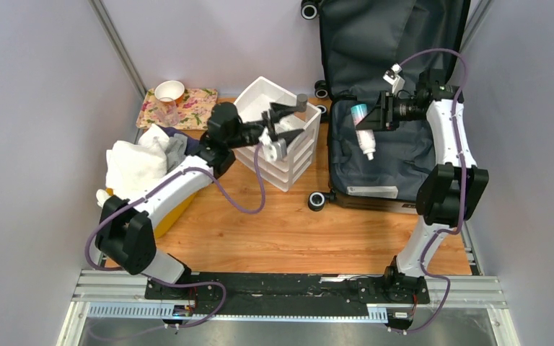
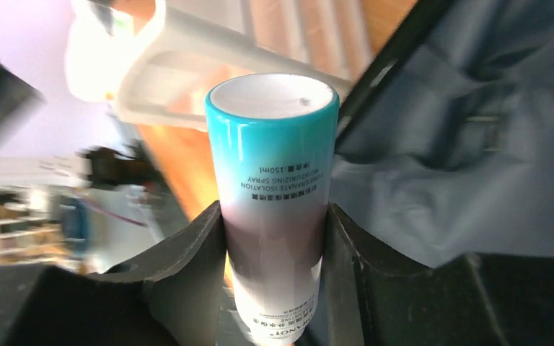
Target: Open, take out, and arrange the luggage
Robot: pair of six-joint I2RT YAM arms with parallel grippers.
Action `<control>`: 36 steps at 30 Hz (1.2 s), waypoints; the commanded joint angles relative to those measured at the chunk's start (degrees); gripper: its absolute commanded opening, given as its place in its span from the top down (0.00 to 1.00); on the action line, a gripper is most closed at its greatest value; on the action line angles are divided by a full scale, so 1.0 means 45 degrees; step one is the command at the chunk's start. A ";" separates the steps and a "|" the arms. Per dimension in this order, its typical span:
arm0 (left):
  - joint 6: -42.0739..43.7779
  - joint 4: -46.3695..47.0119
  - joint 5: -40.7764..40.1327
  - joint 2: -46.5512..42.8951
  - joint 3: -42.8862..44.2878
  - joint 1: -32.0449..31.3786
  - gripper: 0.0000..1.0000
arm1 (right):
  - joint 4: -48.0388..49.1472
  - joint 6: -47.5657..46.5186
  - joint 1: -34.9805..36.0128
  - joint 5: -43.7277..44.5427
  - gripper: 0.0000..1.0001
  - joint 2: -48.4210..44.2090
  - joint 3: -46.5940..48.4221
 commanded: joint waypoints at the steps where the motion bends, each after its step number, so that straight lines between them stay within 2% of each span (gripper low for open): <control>1: 0.5210 0.1206 0.2281 0.0477 -0.1003 -0.1052 0.33 | 0.3086 0.7126 0.0056 -0.3441 1.00 -0.0454 -0.1785; 4: 0.6849 0.1345 0.2887 0.1297 -0.1122 -0.1736 0.33 | 0.3717 0.8849 0.0290 -0.3582 1.00 -0.0826 -0.3194; 6: 0.7226 0.1539 0.3083 0.1961 -0.0927 -0.2263 0.33 | 0.3834 0.9902 0.0407 -0.3385 1.00 -0.1176 -0.3878; 12: 0.7774 0.2301 0.3317 0.3231 -0.0634 -0.3299 0.33 | 0.4382 1.1216 0.0447 -0.4165 1.00 -0.1939 -0.5245; 15: 0.7892 0.2671 0.3065 0.3720 -0.0517 -0.3593 0.33 | 0.2980 1.0109 0.0466 -0.4381 1.00 -0.2077 -0.5424; 16: 0.7602 0.2906 0.2986 0.3798 -0.0478 -0.3670 0.33 | 0.2472 0.9311 0.0466 -0.4246 1.00 -0.2077 -0.5423; 20: 0.7442 0.3785 0.2538 0.4208 -0.0575 -0.3963 0.32 | 0.0829 0.8387 0.0486 -0.3426 1.00 -0.2271 -0.5832; 24: 0.7190 0.4839 0.2166 0.4463 -0.0653 -0.4120 0.32 | 0.0710 0.8443 0.0486 -0.3209 1.00 -0.2311 -0.6380; 36: 0.6078 0.5290 0.1638 0.5166 -0.0361 -0.4374 0.23 | 0.0924 0.8834 0.0837 -0.2916 1.00 -0.2350 -0.6439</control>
